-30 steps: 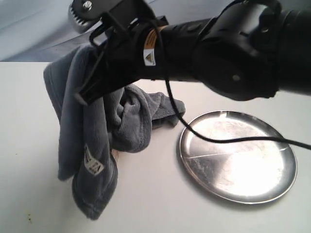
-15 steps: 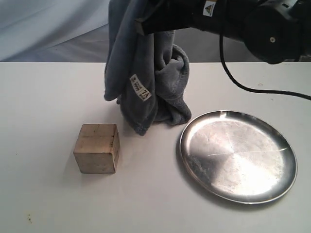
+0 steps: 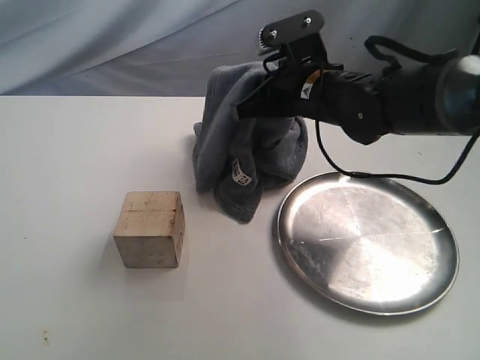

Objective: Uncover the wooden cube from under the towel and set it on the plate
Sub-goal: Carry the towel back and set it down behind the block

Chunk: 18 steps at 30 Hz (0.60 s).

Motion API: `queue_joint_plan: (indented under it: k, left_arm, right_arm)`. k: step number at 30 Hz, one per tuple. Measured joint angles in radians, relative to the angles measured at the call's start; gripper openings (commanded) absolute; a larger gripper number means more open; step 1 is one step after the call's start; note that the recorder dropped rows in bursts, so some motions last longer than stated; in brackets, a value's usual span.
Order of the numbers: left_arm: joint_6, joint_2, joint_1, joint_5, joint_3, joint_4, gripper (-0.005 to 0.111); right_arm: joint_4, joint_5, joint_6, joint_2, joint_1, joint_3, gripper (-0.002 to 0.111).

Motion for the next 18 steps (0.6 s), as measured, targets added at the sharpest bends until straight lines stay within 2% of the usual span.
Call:
queue_joint_plan:
  k: [2, 5, 6, 8, 10, 14, 18]
  left_arm:
    - [0.0, 0.0, 0.0, 0.0, 0.0, 0.0, 0.001]
    - [0.0, 0.0, 0.0, 0.0, 0.0, 0.0, 0.001]
    - [0.0, 0.0, 0.0, 0.0, 0.0, 0.0, 0.001]
    - [0.0, 0.0, 0.0, 0.0, 0.0, 0.0, 0.001]
    - [0.0, 0.0, 0.0, 0.0, 0.0, 0.0, 0.001]
    - [0.0, 0.0, 0.0, 0.0, 0.0, 0.0, 0.001]
    - [0.0, 0.0, 0.0, 0.0, 0.0, 0.0, 0.001]
  right_arm:
    - [0.006, 0.002, -0.002, 0.024, 0.01, 0.0, 0.014]
    - [0.008, 0.017, -0.002, 0.042, 0.028, 0.0, 0.037]
    - [0.008, 0.023, -0.002, 0.045, 0.033, 0.0, 0.055]
    - [0.008, 0.044, -0.004, 0.047, 0.051, 0.0, 0.072]
    - [0.008, 0.067, -0.006, 0.034, 0.069, 0.0, 0.076]
    - [0.018, 0.197, 0.002, -0.092, 0.123, 0.0, 0.076]
    - [0.087, 0.333, 0.056, -0.201, 0.235, 0.0, 0.076]
